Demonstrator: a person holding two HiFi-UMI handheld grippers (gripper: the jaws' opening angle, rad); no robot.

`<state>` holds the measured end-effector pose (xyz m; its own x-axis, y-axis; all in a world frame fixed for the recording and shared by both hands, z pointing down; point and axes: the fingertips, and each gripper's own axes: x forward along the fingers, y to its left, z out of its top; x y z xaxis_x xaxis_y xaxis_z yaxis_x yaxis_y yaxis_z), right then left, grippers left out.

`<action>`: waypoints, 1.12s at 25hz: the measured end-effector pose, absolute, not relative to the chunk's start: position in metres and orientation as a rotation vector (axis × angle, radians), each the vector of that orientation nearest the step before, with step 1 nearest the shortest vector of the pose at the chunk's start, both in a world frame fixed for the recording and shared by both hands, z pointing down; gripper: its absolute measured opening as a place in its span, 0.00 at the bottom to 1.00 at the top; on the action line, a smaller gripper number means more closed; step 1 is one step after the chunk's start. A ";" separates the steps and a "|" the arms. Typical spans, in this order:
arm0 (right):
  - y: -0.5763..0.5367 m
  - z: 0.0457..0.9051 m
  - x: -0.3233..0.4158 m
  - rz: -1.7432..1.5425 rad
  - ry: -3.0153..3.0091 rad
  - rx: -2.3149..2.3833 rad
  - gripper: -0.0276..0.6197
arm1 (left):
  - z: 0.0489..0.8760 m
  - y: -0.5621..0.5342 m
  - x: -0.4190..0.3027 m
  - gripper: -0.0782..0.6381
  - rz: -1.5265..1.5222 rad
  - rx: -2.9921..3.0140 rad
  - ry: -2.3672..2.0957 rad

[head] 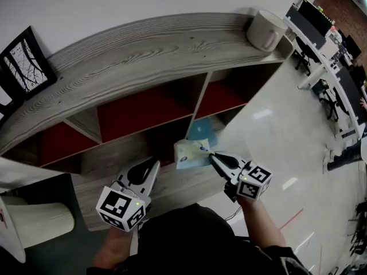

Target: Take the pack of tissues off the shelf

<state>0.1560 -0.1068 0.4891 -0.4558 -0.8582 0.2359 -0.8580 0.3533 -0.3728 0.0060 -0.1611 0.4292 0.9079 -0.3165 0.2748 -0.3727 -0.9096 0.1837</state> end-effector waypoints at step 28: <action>-0.184 0.647 0.101 -0.963 2.746 -1.646 0.08 | 0.447 -0.157 -0.032 0.15 0.389 2.738 -0.653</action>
